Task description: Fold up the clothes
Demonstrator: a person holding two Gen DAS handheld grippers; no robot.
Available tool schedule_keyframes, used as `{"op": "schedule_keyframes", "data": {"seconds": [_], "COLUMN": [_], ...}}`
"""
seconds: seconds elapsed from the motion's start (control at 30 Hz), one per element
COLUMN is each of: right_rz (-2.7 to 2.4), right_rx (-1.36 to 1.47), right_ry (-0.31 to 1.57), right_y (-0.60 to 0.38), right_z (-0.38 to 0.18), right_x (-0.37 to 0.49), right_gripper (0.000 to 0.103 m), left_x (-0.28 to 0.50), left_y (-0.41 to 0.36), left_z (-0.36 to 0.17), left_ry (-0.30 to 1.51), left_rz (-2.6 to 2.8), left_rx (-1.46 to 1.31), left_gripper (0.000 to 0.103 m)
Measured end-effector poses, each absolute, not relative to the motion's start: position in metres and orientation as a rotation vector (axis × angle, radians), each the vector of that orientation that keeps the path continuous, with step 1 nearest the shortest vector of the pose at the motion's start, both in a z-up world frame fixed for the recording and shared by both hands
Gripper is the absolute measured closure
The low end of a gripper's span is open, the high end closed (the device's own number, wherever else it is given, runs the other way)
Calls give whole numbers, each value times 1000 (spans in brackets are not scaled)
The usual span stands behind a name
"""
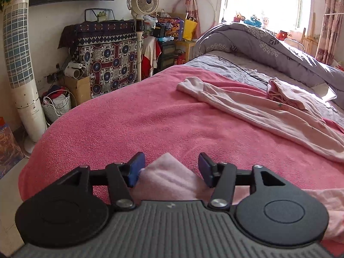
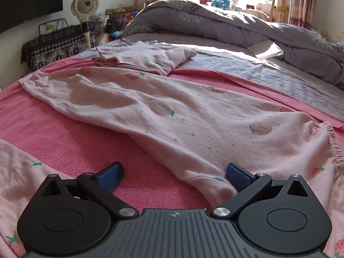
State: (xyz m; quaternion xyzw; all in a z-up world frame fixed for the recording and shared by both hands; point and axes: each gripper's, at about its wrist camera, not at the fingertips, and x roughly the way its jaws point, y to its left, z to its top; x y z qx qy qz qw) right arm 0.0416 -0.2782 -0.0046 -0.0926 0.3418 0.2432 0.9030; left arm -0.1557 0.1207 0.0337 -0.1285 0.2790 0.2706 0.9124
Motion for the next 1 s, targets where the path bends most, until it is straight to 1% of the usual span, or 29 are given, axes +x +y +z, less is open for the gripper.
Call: {"op": "schedule_keyframes", "data": {"seconds": [0.23, 0.33, 0.47, 0.57, 0.73, 0.77, 0.9, 1.0], "right_rz": [507, 509, 510, 510, 508, 508, 508, 508], "right_rx": [-177, -173, -172, -173, -172, -172, -172, -173], "right_ry": [714, 715, 714, 713, 712, 712, 711, 710], "right_y": [-278, -278, -278, -278, -277, -277, -277, -277], "right_z": [-5, -5, -5, -6, -6, -6, -7, -7], "right_x": [45, 45, 46, 46, 46, 46, 46, 46], "right_gripper": [0, 0, 0, 0, 0, 0, 0, 0], "left_x": [-161, -164, -175, -181, -197, -201, -220, -235], "left_y": [117, 113, 109, 106, 101, 100, 104, 116], "left_z": [34, 37, 40, 41, 42, 43, 50, 51], "left_ry": [592, 605, 582, 565, 547, 542, 511, 492], "left_rz": [586, 598, 586, 582, 541, 536, 536, 579], "left_rx": [-227, -203, -181, -167, -169, -167, -150, -162], "left_gripper": [43, 39, 38, 34, 34, 33, 22, 19]}}
